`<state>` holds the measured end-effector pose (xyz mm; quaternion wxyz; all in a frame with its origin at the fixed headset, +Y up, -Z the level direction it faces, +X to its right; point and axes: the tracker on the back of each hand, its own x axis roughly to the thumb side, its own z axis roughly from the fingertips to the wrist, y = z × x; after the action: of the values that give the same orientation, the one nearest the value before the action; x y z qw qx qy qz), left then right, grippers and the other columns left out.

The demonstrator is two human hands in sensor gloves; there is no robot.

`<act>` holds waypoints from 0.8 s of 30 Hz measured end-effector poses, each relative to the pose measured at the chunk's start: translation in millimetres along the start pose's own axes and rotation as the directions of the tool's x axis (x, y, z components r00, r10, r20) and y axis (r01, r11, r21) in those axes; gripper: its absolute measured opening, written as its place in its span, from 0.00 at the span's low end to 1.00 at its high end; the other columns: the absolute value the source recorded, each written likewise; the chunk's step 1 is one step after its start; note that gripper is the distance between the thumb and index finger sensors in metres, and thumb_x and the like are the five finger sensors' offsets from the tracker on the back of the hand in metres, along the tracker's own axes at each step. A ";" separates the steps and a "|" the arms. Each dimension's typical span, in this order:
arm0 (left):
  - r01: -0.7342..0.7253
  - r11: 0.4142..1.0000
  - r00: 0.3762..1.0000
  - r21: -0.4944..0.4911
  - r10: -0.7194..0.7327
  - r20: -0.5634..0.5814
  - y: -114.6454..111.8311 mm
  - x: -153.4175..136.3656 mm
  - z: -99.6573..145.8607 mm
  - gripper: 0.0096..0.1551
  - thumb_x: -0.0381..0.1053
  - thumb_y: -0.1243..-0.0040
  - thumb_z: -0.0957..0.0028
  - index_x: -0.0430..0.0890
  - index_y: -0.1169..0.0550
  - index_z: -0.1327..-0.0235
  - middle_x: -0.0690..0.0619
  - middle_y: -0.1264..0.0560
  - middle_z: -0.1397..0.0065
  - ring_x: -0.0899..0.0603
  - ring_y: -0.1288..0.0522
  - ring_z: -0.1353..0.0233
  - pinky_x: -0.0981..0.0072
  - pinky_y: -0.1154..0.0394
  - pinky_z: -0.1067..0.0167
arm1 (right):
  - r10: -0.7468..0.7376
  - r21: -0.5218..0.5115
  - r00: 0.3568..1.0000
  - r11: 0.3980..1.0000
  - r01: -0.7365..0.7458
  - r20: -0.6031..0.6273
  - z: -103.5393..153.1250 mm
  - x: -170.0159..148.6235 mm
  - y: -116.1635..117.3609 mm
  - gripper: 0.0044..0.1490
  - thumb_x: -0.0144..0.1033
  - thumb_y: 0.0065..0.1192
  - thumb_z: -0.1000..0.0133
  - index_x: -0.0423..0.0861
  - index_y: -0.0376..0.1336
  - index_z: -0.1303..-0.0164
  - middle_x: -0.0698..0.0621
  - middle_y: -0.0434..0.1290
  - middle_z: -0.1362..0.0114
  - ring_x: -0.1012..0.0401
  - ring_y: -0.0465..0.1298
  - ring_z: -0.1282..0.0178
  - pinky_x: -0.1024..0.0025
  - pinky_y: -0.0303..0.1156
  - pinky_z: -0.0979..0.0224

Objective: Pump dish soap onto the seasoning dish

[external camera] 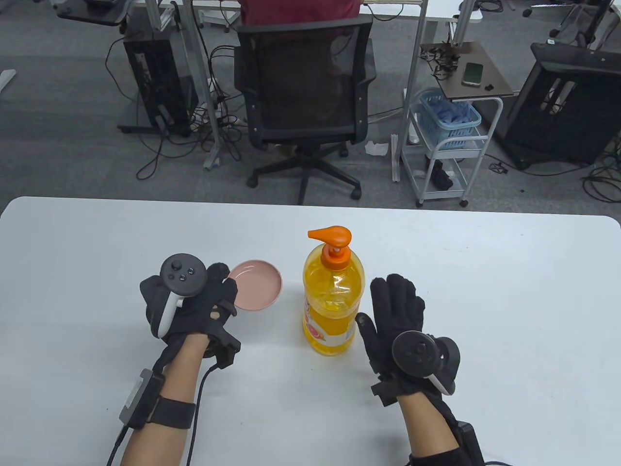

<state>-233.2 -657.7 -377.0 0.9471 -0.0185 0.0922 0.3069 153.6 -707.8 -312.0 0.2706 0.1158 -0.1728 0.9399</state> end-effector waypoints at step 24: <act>0.098 0.967 0.994 -0.236 -0.107 -0.027 -93.2 -51.2 -4.1 0.37 0.58 0.41 0.49 0.44 0.32 0.29 0.43 0.18 0.38 0.43 0.14 0.47 0.47 0.19 0.47 | 0.079 0.127 0.994 0.990 -0.069 -0.078 23.0 -22.9 20.6 0.46 0.49 0.56 0.36 0.41 0.46 0.14 0.31 0.41 0.15 0.35 0.38 0.19 0.29 0.36 0.27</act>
<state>-220.0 -763.2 -373.5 0.9508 -0.1410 0.0730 0.2659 164.0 -743.8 -303.6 0.2346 0.0869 -0.1070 0.9623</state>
